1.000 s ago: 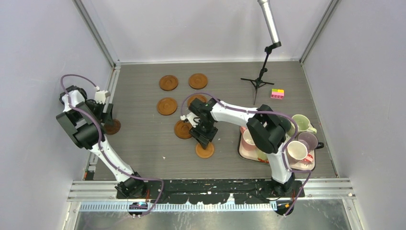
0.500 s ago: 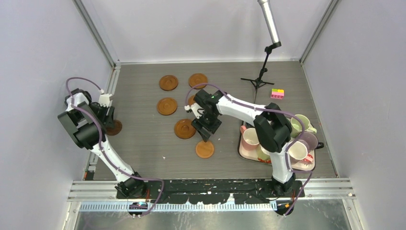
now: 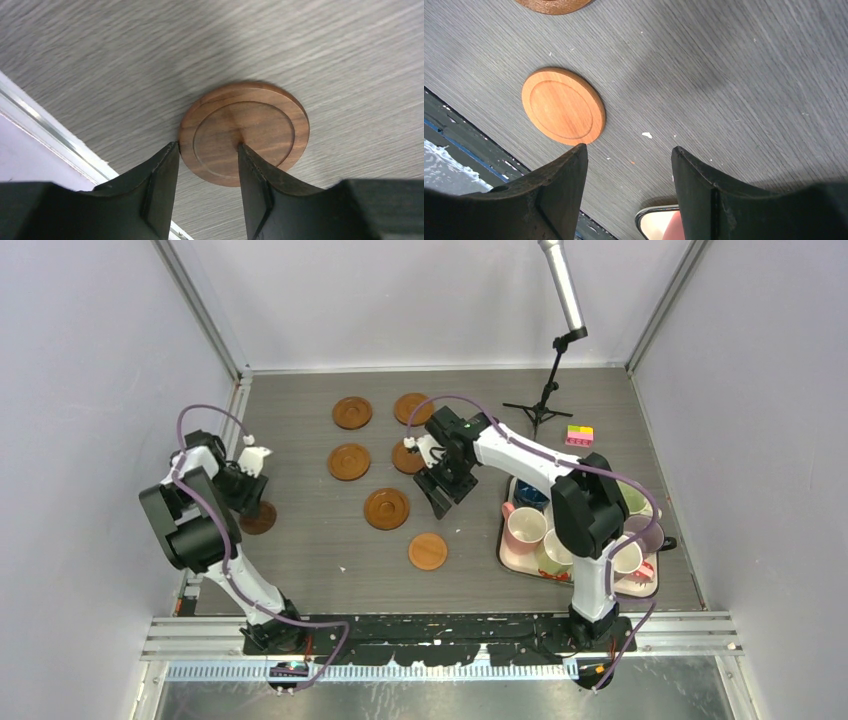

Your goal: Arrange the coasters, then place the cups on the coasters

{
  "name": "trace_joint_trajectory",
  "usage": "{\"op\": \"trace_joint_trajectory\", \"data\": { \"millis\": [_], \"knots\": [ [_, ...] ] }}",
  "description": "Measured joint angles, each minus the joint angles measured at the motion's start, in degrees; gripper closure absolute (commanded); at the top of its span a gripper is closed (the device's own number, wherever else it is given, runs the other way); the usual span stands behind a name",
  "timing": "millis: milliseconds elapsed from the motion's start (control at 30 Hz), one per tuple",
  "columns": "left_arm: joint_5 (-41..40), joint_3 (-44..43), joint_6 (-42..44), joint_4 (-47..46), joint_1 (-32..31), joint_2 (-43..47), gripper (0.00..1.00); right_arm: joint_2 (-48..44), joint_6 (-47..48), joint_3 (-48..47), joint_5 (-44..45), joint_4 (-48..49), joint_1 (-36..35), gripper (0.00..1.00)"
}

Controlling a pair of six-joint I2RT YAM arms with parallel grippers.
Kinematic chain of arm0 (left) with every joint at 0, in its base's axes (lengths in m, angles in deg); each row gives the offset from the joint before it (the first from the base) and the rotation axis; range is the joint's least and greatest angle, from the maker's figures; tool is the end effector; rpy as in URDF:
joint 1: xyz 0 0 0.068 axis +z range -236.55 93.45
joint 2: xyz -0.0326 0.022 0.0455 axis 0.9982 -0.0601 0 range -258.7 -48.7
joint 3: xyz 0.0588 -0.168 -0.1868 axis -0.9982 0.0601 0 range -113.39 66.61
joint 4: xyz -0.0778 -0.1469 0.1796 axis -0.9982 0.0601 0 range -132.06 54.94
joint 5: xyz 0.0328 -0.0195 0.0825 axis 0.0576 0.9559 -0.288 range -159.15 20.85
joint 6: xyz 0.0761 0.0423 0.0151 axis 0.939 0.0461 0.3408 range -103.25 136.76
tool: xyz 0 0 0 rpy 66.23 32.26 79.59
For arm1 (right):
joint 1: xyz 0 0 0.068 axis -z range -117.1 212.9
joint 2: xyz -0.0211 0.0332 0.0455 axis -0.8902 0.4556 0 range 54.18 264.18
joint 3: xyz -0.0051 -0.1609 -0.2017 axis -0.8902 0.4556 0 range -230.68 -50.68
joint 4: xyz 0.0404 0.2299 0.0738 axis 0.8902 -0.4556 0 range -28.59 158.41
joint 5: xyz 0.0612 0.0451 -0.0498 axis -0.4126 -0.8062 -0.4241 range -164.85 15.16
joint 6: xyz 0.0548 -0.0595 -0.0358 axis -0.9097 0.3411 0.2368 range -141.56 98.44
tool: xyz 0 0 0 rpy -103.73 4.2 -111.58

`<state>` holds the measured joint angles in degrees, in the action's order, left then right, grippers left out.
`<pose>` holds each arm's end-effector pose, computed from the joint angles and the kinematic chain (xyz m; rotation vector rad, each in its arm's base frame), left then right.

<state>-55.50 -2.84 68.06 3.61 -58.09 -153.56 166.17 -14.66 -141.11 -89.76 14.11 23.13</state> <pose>0.2963 0.1395 0.1227 0.5940 2.8055 -0.1196 0.2814 0.2605 0.1711 -1.2091 2.6826 0.4725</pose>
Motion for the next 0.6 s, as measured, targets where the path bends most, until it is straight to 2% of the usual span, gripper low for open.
{"op": "trace_joint_trajectory", "data": {
  "millis": [267, 400, 600],
  "knots": [
    [-0.1, 12.8, 2.8, -1.8, -7.0, 10.4, 0.53, -1.5, -0.2, 0.8, -1.2, -0.5, 2.2, 0.32],
    [0.1, 17.2, 2.2, -0.9, -13.6, 14.5, 0.53, -2.8, -0.4, 0.9, -1.6, -0.7, 3.0, 0.32],
    [1.1, 21.0, -3.0, 0.7, -26.8, 17.8, 0.53, -4.4, -0.6, 1.2, -1.9, -0.9, 4.6, 0.32]
  ]
}}
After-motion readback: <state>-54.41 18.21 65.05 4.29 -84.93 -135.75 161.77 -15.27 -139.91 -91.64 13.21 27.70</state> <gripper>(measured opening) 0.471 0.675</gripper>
